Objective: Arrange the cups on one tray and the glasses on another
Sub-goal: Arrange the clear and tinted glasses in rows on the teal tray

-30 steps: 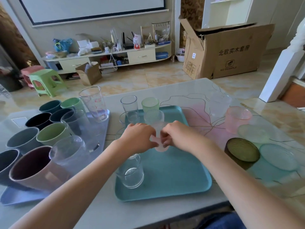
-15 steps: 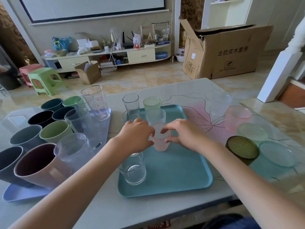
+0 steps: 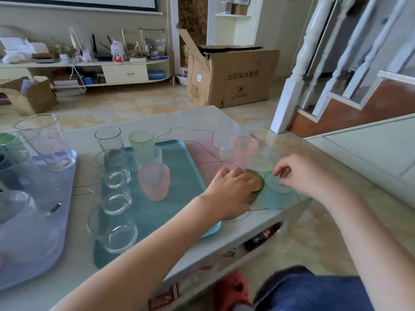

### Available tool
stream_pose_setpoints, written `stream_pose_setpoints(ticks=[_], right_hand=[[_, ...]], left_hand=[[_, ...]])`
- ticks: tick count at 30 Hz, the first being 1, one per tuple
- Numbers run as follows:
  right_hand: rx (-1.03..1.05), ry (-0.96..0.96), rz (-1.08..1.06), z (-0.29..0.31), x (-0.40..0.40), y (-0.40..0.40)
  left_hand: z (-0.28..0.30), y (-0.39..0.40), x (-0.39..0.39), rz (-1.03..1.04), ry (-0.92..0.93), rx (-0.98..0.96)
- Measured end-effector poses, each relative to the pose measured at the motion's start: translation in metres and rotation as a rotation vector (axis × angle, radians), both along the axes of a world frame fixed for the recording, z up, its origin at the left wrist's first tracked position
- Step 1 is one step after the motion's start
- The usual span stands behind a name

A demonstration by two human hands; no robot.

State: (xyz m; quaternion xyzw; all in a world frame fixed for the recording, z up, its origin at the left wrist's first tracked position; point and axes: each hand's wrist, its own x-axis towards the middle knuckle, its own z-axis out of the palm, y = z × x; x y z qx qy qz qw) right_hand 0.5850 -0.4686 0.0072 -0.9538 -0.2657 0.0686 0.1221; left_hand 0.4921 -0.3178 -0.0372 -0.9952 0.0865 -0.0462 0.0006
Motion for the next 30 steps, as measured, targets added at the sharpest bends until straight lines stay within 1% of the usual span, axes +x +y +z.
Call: stream_pose_setpoints(ticks=[3, 7, 9, 11, 14, 17, 21, 24, 26, 27, 28, 30], right_hand=[[-0.212, 0.110, -0.022, -0.011, -0.003, -0.012], [-0.442, 0.227, -0.036, -0.014, -0.009, 0.001], [-0.511, 0.228, -0.019, -0.017, -0.011, 0.009], [-0.551, 0.201, 0.015, -0.018, -0.011, 0.015], [-0.502, 0.165, 0.054, -0.018, -0.010, 0.018], [-0.474, 0.174, 0.070, -0.014, -0.011, 0.023], [-0.418, 0.208, 0.082, -0.004, -0.015, 0.030], [-0.375, 0.231, 0.097, 0.000, -0.018, 0.036], [-0.364, 0.235, 0.119, 0.001, -0.022, 0.041], [-0.345, 0.239, 0.125, 0.002, -0.024, 0.043], [-0.332, 0.243, 0.132, 0.003, -0.026, 0.044], [-0.311, 0.238, 0.152, 0.005, -0.030, 0.048]], left_hand=[[-0.018, -0.014, 0.015, 0.036, 0.022, -0.016], [-0.028, -0.016, 0.011, 0.081, 0.023, 0.037], [-0.024, -0.013, 0.001, 0.103, -0.001, 0.014], [-0.019, -0.005, -0.016, 0.121, -0.065, -0.044], [-0.022, 0.018, -0.051, 0.211, -0.096, -0.096], [-0.030, 0.042, -0.087, 0.328, -0.103, -0.088], [-0.033, 0.059, -0.123, 0.389, -0.009, -0.058], [-0.038, 0.069, -0.130, 0.390, -0.092, 0.026], [-0.034, 0.072, -0.132, 0.418, -0.045, 0.013], [-0.032, 0.072, -0.132, 0.442, 0.013, 0.009], [-0.030, 0.072, -0.132, 0.453, 0.020, 0.013], [-0.028, 0.075, -0.132, 0.466, 0.045, 0.074]])
